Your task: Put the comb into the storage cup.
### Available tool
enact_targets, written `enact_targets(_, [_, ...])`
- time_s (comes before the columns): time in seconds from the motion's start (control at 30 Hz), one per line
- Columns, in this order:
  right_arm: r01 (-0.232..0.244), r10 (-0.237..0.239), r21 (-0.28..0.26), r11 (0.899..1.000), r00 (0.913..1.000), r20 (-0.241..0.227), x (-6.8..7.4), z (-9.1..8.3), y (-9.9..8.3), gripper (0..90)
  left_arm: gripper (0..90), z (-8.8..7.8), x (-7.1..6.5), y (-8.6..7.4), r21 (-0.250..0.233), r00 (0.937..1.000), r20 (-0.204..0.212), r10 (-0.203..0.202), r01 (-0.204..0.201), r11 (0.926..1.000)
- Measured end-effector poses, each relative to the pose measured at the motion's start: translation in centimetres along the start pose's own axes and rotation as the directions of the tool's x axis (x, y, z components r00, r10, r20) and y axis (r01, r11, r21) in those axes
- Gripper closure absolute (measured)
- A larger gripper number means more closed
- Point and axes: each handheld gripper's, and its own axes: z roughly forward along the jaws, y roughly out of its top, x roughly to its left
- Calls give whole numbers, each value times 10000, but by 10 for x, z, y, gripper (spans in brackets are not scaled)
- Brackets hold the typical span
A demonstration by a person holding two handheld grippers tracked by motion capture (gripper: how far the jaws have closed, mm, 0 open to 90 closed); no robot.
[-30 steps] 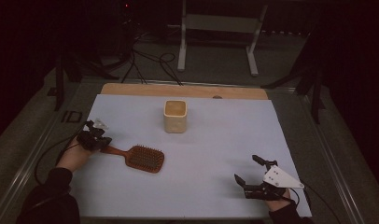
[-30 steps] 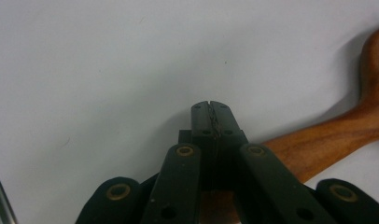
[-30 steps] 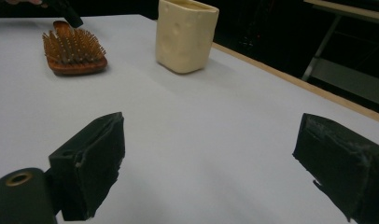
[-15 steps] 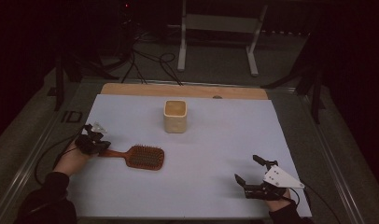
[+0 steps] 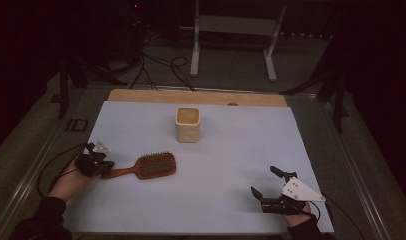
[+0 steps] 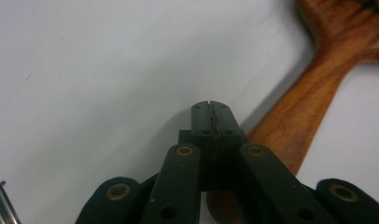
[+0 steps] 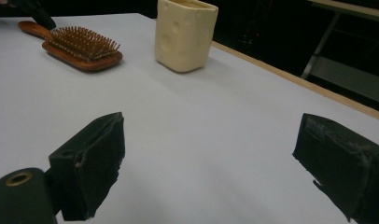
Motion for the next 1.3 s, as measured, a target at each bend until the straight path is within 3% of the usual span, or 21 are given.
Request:
enact_targets(0.23, [-58,58,27,10000,10000,-45,0,1,0,84,900,-1,-13,-1,181,9994,284,221,-227,9996])
enact_targets(0.37, [-49,49,15,10000,10000,-29,0,0,0,84,900,-3,-21,0,289,9991,184,387,-392,9988])
enact_targets(1.1, [-77,77,128,9999,10000,-49,0,1,-1,84,900,-12,-50,0,736,9974,663,279,-328,9967])
enact_targets(1.3, [-65,65,144,9999,10000,-35,0,2,-1,84,900,-14,-58,1,1000,9946,974,358,-455,9939])
